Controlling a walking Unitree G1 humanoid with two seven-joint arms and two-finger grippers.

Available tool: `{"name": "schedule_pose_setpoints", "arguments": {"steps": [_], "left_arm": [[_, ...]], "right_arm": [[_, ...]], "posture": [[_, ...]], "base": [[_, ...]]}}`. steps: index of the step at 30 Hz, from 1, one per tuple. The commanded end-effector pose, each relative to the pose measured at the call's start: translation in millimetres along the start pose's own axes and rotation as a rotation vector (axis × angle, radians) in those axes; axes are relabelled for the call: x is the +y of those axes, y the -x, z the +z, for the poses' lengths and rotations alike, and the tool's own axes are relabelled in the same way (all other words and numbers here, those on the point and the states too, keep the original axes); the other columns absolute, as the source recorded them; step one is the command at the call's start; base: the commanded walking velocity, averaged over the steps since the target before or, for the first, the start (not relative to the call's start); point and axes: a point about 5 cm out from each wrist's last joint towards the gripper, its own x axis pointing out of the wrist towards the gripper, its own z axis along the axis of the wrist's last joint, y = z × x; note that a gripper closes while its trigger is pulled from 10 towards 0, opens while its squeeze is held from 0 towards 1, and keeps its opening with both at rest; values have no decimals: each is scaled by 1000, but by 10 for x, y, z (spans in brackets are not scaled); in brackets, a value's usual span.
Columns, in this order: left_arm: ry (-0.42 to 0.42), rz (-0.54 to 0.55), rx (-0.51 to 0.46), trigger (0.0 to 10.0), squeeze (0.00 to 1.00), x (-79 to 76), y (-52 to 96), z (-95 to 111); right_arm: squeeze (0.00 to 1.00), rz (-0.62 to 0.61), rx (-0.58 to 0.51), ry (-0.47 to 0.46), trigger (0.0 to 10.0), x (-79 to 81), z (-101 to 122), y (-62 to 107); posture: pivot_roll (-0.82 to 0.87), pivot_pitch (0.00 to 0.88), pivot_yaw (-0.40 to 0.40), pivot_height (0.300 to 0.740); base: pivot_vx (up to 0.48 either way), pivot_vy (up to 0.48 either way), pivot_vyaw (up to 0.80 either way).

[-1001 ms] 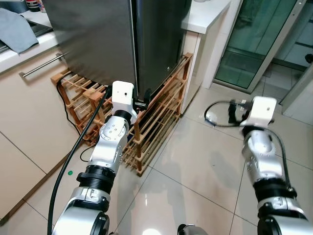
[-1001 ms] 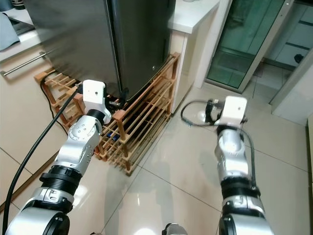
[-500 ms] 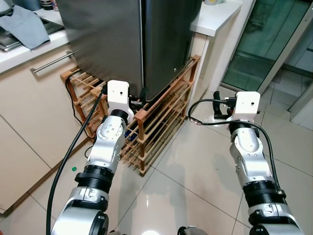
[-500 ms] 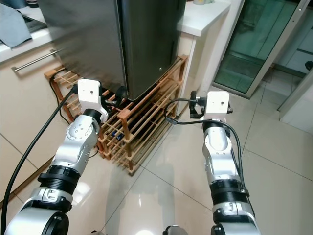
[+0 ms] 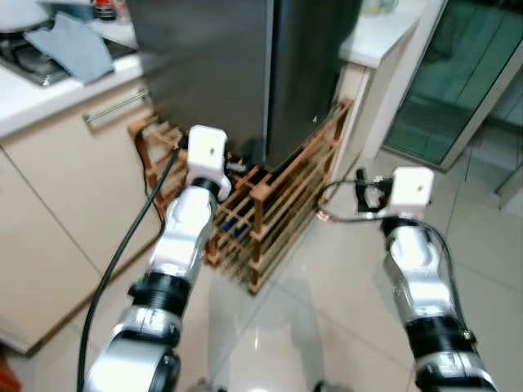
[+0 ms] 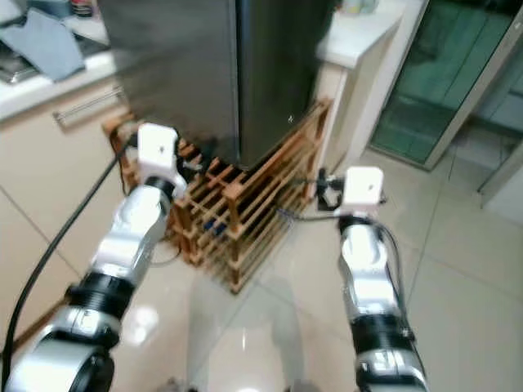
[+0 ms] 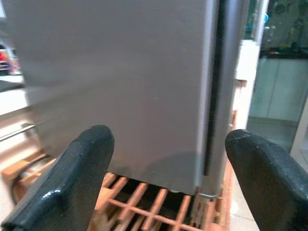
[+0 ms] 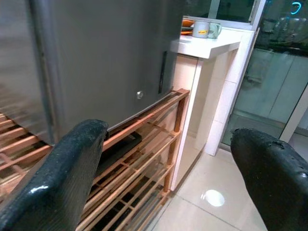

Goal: Restocking fridge

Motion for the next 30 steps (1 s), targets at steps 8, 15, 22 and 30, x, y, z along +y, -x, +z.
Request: {"name": "schedule_pose_setpoints", "arguments": {"steps": [8, 15, 22, 30], "left_arm": [[22, -56, -26, 10000, 0, -160, -35, 56], [22, -62, -22, 10000, 0, -152, -27, 44], [28, -77, -27, 10000, 0, -190, -38, 55], [38, -53, -21, 10000, 0, -160, -48, 55]], "right_arm": [[0, -28, 22, 8, 10000, -93, -23, 3], [0, -37, 30, 7, 10000, -107, -41, -3], [0, -37, 4, 7, 10000, -106, -6, -23], [0, -29, 4, 8, 10000, -86, -13, -28]], "posture": [[-92, 0, 9, 740], [-87, 0, 8, 740], [-87, 0, 9, 740], [-85, 0, 8, 740]], "base": [[0, 0, 0], [197, 0, -800], [480, 0, -59], [479, 0, 0]]}}
